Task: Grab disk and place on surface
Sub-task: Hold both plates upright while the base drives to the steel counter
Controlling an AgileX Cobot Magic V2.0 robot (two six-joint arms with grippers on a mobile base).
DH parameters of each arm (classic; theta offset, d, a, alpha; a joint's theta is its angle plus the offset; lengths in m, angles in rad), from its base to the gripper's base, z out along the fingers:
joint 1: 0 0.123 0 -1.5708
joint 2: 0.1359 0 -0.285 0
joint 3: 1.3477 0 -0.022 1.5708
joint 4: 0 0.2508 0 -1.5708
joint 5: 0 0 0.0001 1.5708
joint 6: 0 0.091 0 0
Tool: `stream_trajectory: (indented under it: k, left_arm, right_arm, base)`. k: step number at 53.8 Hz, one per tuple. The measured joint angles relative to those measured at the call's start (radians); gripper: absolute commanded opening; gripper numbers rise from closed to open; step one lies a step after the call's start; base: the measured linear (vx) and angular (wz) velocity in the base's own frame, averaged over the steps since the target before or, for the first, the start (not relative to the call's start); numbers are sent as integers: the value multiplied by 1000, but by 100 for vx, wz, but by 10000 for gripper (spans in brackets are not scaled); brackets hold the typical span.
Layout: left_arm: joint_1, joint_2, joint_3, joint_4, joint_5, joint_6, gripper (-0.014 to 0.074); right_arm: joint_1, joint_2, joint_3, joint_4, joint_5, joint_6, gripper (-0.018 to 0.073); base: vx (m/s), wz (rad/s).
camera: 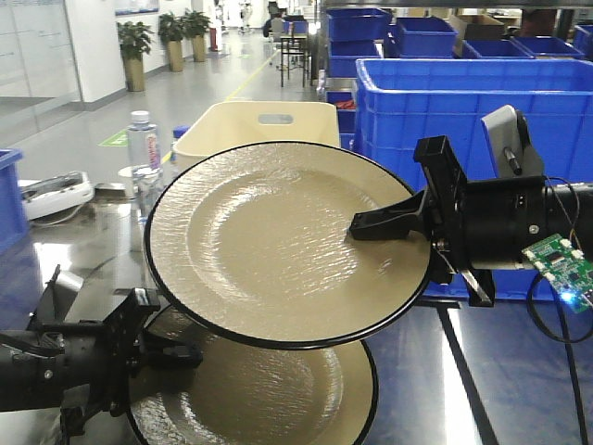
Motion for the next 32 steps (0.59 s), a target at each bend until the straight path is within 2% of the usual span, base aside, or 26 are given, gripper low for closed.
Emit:
stream_trajectory:
  k: [32]
  left_arm:
    - [0, 0, 0, 0, 0, 0, 1]
  right_arm:
    - [0, 0, 0, 0, 0, 0, -8]
  base:
    - [19, -15]
